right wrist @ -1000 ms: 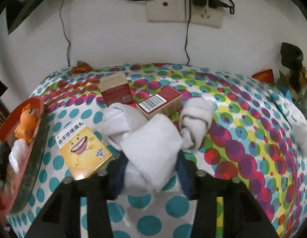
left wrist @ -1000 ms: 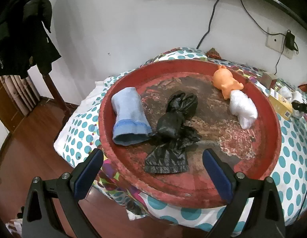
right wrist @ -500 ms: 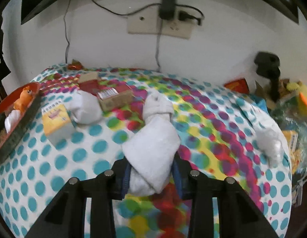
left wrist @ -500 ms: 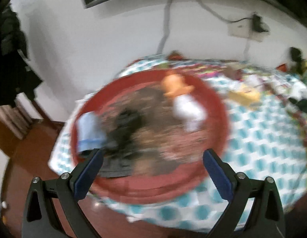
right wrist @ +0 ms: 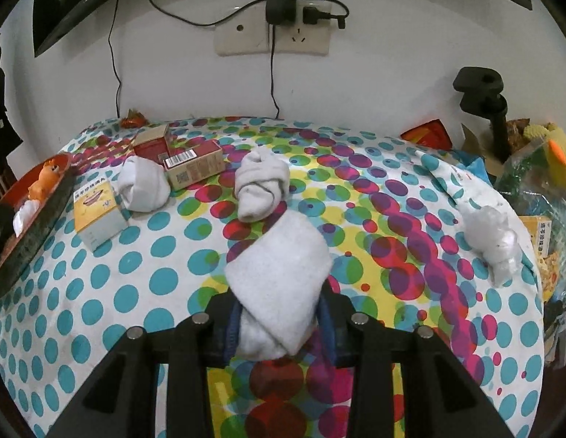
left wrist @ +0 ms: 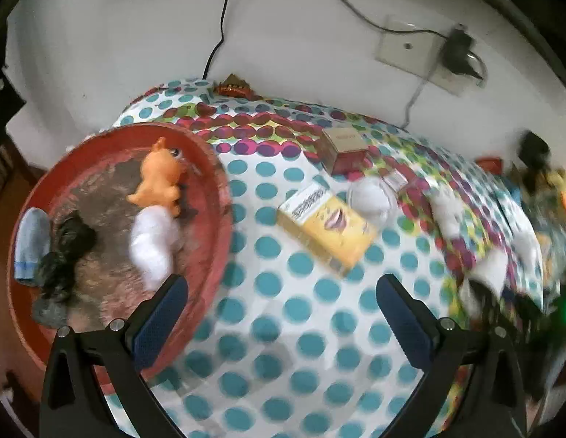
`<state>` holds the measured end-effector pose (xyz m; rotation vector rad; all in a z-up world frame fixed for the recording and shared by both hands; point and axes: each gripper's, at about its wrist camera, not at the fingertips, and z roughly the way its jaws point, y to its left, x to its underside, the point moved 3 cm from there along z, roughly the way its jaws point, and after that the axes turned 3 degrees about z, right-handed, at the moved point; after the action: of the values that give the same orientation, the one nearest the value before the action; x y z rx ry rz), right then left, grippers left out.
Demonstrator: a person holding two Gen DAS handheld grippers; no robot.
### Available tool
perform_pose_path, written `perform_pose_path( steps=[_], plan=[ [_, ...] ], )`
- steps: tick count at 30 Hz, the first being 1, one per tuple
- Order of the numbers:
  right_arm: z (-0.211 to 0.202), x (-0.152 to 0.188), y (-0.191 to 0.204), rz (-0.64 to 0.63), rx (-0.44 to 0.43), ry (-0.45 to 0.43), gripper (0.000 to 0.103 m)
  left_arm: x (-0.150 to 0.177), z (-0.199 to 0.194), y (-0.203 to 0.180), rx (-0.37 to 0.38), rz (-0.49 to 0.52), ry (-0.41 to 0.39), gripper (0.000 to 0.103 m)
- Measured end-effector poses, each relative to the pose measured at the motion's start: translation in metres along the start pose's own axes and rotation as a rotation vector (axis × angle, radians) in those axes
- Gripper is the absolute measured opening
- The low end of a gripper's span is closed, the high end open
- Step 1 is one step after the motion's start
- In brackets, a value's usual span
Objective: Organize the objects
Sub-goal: 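Move the left gripper to the yellow medicine box and grasp it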
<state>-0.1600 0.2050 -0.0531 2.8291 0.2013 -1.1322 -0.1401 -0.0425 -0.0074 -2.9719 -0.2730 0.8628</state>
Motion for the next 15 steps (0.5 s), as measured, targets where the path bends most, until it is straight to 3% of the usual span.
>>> perform_pose_path(
  steps=[6, 15],
  plan=[
    [0.001, 0.0, 0.0, 0.004, -0.014, 0.006, 0.038, -0.025, 0.034, -0.016, -0.047, -0.121, 0.051, 0.103],
    [0.003, -0.001, -0.005, 0.042, -0.061, 0.018, 0.039, -0.039, 0.074, -0.025, -0.117, -0.186, 0.107, 0.101]
  ],
)
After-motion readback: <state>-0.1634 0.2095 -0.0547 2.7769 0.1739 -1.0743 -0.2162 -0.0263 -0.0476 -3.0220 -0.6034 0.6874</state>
